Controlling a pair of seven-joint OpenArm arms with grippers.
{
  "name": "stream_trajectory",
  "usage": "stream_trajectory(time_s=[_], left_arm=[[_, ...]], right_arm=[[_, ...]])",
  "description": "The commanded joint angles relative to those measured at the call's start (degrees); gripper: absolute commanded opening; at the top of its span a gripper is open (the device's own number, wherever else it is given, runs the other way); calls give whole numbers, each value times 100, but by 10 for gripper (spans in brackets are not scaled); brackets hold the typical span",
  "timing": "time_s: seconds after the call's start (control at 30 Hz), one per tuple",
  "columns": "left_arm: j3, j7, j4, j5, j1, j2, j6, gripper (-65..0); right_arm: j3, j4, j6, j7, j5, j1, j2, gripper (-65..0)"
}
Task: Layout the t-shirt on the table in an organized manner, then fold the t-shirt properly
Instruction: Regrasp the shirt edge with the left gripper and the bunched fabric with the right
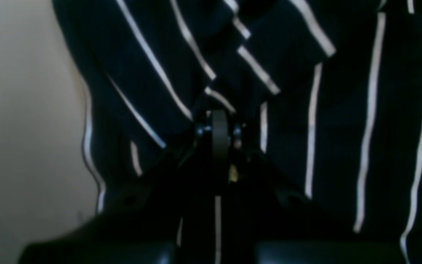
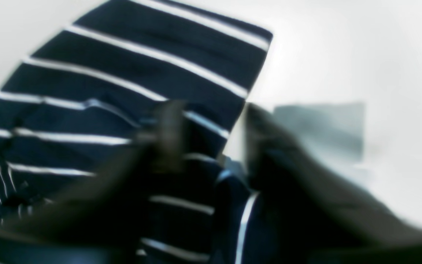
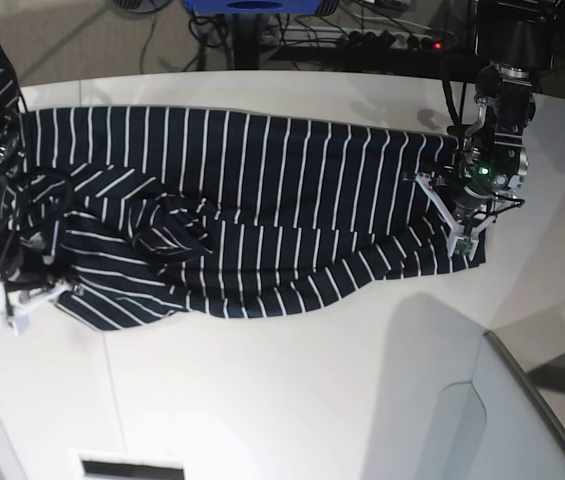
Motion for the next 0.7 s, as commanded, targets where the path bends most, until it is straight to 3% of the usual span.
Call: stream_trajectory(time_s=[0.0,0.07,0.3,0.47,0.67], left_arm=[[-14,90,44,-31,-2,-46,-51,-650],[-14,90,44,-31,-2,-46,-51,-650],[-14,90,44,-31,-2,-46,-51,-650],[-23,90,44,-31,-37,-46,-51,-650],[-23,108,501,-40,-46,-64,-51,-650]], right_arm=[[-11,50,2,50,29,155,65,-548],[-20,85,2,50,29,164,65,-639],[-37,138,37,32,20,498,109,-648],[-73,568,46,-363,20,638,100,-648],[-1127,1359,46,-513,38,647,3,-648]])
